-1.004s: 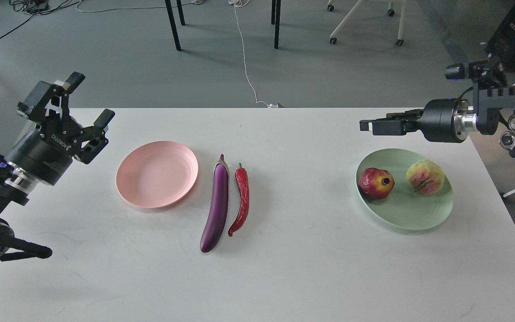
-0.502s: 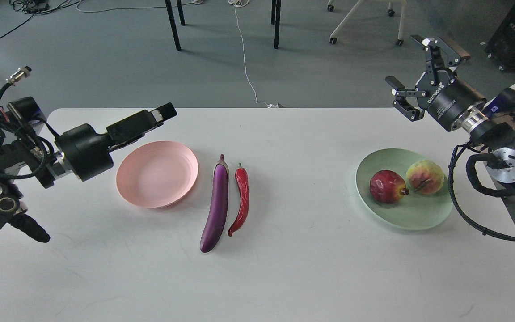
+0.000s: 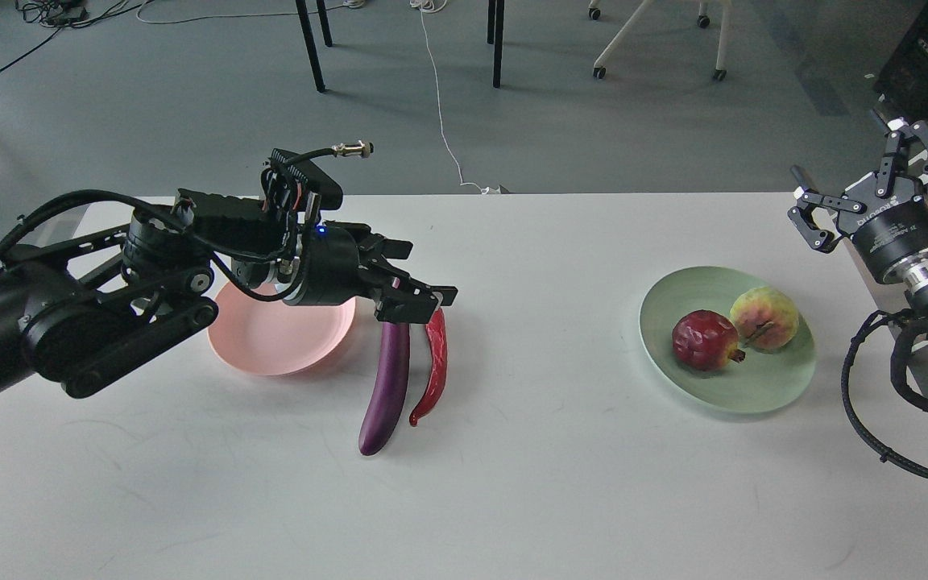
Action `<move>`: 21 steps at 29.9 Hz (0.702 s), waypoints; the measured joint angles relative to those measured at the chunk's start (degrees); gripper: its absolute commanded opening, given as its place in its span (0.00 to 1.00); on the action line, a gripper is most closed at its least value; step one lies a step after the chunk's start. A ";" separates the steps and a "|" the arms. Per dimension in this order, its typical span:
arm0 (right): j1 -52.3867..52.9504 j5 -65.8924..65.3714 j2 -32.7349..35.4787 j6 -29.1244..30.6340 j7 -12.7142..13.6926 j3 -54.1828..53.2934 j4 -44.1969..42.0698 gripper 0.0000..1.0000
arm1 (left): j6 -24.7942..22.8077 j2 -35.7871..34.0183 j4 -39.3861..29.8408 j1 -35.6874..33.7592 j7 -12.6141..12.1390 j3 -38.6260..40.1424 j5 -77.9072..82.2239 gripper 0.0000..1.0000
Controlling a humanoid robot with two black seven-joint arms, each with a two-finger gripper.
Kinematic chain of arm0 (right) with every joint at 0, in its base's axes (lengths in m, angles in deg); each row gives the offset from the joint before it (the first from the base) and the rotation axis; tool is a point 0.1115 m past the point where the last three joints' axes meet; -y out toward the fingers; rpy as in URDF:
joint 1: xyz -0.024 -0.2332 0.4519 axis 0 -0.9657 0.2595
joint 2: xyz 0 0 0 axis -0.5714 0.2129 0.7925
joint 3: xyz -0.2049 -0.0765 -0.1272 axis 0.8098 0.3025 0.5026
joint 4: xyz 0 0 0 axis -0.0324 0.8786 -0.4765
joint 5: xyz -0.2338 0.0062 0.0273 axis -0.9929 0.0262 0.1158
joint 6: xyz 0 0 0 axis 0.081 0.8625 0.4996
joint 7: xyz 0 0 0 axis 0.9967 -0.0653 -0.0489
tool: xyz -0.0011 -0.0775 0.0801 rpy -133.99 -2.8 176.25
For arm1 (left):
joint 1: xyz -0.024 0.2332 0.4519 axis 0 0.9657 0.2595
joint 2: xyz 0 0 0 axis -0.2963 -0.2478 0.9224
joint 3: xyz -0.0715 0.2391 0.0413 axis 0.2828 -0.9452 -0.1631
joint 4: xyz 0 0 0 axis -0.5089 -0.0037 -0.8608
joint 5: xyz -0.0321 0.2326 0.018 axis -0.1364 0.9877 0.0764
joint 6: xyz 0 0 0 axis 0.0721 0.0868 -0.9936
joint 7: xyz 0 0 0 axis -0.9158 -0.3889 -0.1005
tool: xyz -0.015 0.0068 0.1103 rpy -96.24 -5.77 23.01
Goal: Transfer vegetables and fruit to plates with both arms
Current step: 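Reach the left gripper to the purple eggplant and grasp it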
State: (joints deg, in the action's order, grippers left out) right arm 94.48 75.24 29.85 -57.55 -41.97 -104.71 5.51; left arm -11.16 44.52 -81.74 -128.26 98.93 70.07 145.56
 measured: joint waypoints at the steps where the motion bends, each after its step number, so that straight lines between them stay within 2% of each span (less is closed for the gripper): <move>1: -0.01 -0.02 0.04 0.00 0.00 0.00 0.04 0.95 | 0.05 1.36 1.40 -0.67 0.07 -0.61 1.38 1.00; 7: -0.03 -0.14 0.24 0.00 0.00 0.03 -0.09 0.95 | -0.50 6.65 7.94 -1.87 -0.45 -3.42 3.35 1.00; 9: -0.02 -0.19 0.36 0.00 0.00 0.07 -0.11 0.95 | -1.01 8.20 8.34 -1.60 -2.27 -3.80 1.95 1.00; 14: -0.02 -0.20 1.13 0.00 0.00 0.17 -0.12 0.95 | -1.35 10.79 8.48 -0.07 -11.09 -4.52 -7.46 1.00; 16: -0.02 -0.20 1.15 0.00 0.00 0.18 -0.07 0.95 | -1.36 10.77 8.51 0.05 -12.73 -5.01 -8.61 1.00; 21: -0.02 -0.28 1.21 0.00 0.00 0.26 0.01 0.95 | -1.36 8.73 8.48 0.23 -14.11 -5.55 -8.96 1.00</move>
State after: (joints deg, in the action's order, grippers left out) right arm 94.46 74.96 31.06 -57.55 -41.97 -104.44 5.52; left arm -12.52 53.26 -73.26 -128.02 84.82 64.52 136.60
